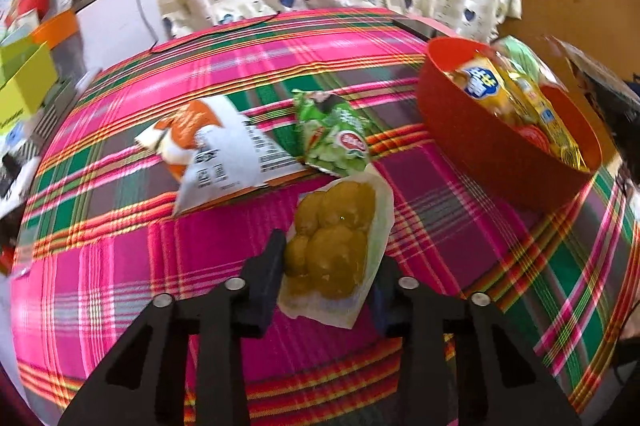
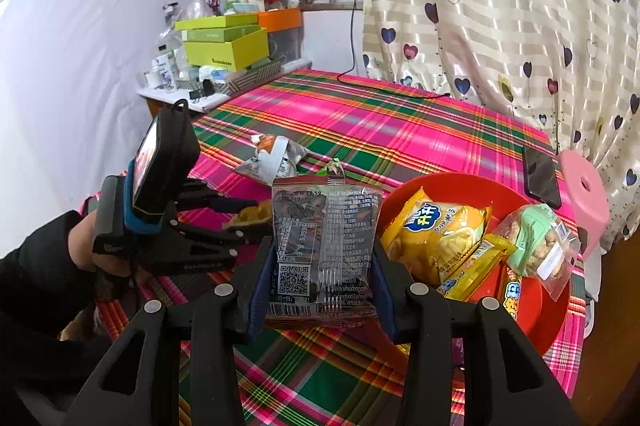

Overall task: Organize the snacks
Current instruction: 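Grasp the yellow bun packet with the left tool and lift it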

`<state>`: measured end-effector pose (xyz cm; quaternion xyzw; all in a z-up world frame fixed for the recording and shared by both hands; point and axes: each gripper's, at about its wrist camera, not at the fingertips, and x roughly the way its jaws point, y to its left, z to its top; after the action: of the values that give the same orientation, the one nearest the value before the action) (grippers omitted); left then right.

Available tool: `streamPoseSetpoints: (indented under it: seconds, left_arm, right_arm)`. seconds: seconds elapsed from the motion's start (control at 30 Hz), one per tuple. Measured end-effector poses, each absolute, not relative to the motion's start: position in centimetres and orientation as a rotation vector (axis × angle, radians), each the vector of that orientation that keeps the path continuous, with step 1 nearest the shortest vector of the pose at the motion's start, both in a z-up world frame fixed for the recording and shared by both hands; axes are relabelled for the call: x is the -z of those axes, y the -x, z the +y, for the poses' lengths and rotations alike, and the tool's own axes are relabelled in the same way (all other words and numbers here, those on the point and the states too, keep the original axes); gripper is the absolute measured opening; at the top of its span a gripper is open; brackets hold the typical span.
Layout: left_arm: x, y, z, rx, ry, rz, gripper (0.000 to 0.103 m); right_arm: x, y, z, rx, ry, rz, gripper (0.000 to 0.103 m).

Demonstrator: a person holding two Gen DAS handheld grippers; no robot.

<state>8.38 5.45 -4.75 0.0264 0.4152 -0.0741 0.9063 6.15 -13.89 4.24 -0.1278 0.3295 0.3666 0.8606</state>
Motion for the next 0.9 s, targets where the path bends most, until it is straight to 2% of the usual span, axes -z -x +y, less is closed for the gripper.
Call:
streamPoseSetpoints:
  seconds: [0.57,0.9]
  left_arm:
    - [2.2,-3.6,5.5,0.185,0.199,0.773,0.025]
    - [0.1,-2.5,4.6,0.229,0.24,0.716,0.025]
  right_arm:
    - [-5.1,-5.1,-15.0,-0.744,0.237,0.668,0.042]
    - [-5.4,-4.8,-16.4,-0.712,0.212,0.661,0.042]
